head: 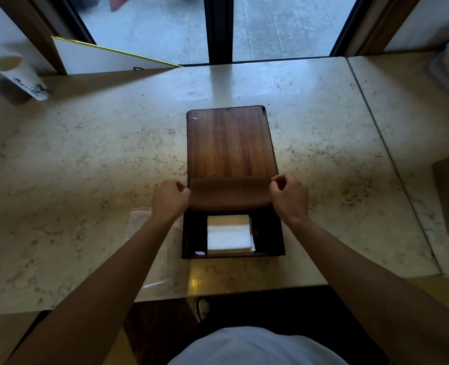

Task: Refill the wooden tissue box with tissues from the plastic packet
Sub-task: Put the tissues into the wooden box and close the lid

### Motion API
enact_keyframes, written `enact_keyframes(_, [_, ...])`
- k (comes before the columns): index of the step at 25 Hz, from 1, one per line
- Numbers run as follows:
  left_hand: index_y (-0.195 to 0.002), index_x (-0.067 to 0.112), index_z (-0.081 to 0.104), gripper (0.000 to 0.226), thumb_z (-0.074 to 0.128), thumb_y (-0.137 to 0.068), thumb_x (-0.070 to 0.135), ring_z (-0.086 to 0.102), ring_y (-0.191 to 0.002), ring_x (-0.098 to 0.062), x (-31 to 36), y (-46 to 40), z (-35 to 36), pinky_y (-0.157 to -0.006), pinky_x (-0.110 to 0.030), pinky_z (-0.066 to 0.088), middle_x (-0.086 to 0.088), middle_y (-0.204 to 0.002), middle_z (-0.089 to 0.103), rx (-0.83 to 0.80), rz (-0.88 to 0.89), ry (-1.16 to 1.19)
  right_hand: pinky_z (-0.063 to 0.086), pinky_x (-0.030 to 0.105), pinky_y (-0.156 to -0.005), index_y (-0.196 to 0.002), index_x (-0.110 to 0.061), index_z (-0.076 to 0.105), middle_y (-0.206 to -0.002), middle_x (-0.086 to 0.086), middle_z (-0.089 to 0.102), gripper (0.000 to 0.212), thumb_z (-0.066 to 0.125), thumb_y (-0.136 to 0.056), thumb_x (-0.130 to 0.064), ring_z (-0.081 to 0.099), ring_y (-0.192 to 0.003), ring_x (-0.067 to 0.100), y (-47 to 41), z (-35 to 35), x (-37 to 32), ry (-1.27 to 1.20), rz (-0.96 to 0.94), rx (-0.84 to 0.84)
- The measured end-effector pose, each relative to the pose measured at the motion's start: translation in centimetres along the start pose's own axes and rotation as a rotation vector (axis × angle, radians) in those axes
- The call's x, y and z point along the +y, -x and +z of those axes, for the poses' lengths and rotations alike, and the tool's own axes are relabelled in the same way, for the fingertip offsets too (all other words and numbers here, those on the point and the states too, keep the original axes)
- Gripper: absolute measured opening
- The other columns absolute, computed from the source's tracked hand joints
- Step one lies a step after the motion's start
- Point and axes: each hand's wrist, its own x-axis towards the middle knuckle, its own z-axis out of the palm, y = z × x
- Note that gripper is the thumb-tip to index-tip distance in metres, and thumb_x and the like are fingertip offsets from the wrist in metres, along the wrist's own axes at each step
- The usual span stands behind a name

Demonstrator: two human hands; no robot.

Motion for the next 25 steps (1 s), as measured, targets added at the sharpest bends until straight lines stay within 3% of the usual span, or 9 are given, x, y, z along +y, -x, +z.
enact_keyframes(4, [-0.083,0.000,0.074,0.022,0.059,-0.087,0.016,0.067,-0.080,-0.030,-0.9,-2.6,0.9,-0.074,-0.040,0.055,-0.015,-0.085,0.073,-0.167,-0.136,0.035,0.049,0.029,-0.081,-0.110,-0.004,0.071,-0.104,0.011,0.072,0.027,0.064,-0.093,-0.024,0.066,-0.099,0.026,-3.0,0.6,1.4,0.116,0.199,-0.139])
enact_keyframes(6, [-0.088,0.002,0.076,0.020,0.060,-0.087,0.014,0.067,-0.087,-0.030,-0.9,-3.2,1.5,-0.082,-0.042,0.058,-0.016,-0.091,0.073,-0.192,-0.179,0.108,0.050,0.030,-0.078,-0.107,-0.003,0.073,-0.103,0.014,0.073,0.029,0.062,-0.094,-0.026,0.068,-0.100,0.031,-3.7,1.2,1.9,0.132,0.245,-0.243])
enact_keyframes(9, [-0.068,0.011,0.068,0.019,0.063,-0.084,0.003,0.068,-0.087,-0.031,-1.1,-3.8,2.3,-0.083,-0.045,0.058,-0.015,-0.087,0.071,-0.162,-0.244,0.175,0.050,0.029,-0.082,-0.107,-0.002,0.074,-0.106,0.016,0.074,0.028,0.065,-0.093,-0.024,0.068,-0.102,0.032,-4.2,2.0,2.5,0.110,0.264,-0.282])
enact_keyframes(12, [-0.068,0.002,0.068,0.010,0.068,-0.078,0.000,0.067,-0.074,-0.031,-1.6,-4.4,2.8,-0.064,-0.039,0.057,-0.017,-0.077,0.069,-0.173,-0.325,0.308,0.054,0.037,-0.096,-0.117,-0.003,0.072,-0.116,0.016,0.073,0.034,0.071,-0.089,-0.022,0.066,-0.110,0.031,-4.7,2.4,3.1,0.039,0.327,-0.285])
enact_keyframes(15, [-0.068,0.001,0.060,0.010,0.067,-0.076,0.002,0.057,-0.056,-0.024,-1.5,-4.8,2.9,-0.041,-0.023,0.044,-0.012,-0.064,0.059,-0.198,-0.379,0.375,0.054,0.041,-0.099,-0.116,-0.004,0.072,-0.118,0.016,0.071,0.035,0.077,-0.084,-0.019,0.066,-0.111,0.030,-5.2,2.4,3.4,-0.059,0.422,-0.287])
enact_keyframes(22, [-0.073,0.006,0.070,0.008,0.072,-0.078,-0.001,0.059,-0.058,-0.019,-1.2,-5.3,1.3,-0.044,-0.023,0.043,-0.010,-0.071,0.068,-0.183,-0.333,0.454,0.061,0.047,-0.084,-0.114,-0.010,0.070,-0.111,0.012,0.071,0.034,0.077,-0.081,-0.012,0.070,-0.099,0.028,-5.3,0.8,1.9,-0.232,0.471,-0.232])
enact_keyframes(25, [-0.076,0.007,0.069,0.007,0.070,-0.084,0.006,0.061,-0.063,-0.018,-0.6,-4.8,-0.6,-0.051,-0.028,0.048,-0.011,-0.074,0.067,-0.133,-0.270,0.503,0.062,0.035,-0.067,-0.106,-0.016,0.071,-0.099,0.006,0.072,0.024,0.072,-0.082,-0.019,0.070,-0.087,0.021,-4.5,-0.4,0.8,-0.285,0.396,-0.160])
